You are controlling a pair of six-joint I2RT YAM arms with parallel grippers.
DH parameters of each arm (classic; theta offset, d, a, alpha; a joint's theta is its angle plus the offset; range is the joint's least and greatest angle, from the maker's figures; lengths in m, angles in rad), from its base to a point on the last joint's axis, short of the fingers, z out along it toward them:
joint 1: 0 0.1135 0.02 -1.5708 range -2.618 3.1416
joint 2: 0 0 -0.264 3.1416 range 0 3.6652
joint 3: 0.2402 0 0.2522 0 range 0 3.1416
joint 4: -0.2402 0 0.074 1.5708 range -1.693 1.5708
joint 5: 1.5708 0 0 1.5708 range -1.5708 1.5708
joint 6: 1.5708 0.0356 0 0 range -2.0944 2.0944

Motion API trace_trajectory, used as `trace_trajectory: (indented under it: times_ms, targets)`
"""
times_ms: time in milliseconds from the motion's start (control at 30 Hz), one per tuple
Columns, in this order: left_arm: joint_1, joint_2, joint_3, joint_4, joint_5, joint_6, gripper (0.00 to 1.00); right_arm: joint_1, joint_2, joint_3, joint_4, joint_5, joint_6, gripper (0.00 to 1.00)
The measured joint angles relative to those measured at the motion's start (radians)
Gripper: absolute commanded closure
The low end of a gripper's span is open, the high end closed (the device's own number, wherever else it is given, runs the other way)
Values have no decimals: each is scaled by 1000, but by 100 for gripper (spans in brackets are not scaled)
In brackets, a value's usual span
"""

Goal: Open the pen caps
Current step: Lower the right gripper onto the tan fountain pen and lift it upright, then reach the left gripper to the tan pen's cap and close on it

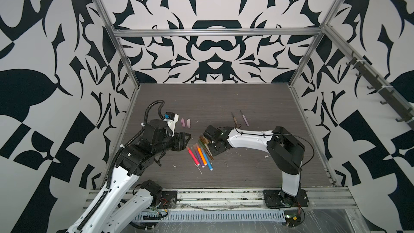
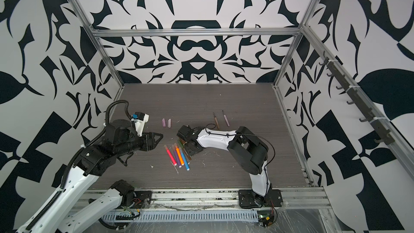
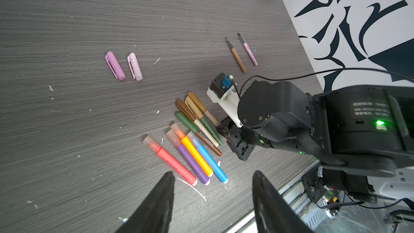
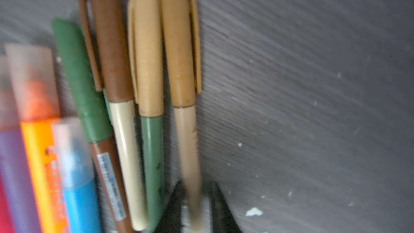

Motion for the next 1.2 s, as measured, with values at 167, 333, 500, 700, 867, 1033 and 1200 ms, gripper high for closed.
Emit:
trace_trajectory:
  times_ms: [167, 333, 500, 700, 867, 1033, 1200]
  targets:
    - [0, 0, 0, 0, 0, 0, 41, 3, -15, -22, 14, 13, 16, 96]
    - [0, 0, 0, 0, 5, 0, 41, -4, -42, -57, 15, 19, 18, 100]
    - [0, 16, 0, 1, 18, -6, 41, -28, -109, -109, -10, 12, 13, 100]
    - [-1, 82, -43, 74, 106, -95, 43, -35, -319, -165, -20, -29, 19, 100]
    - [-2, 204, -113, 185, 208, -192, 44, -27, -473, -258, 41, -97, 73, 100]
    - [-5, 299, -111, 239, 240, -234, 44, 7, -482, -280, 72, -148, 119, 100]
    - [-14, 338, -111, 281, 248, -258, 44, 50, -478, -277, 115, -182, 150, 100]
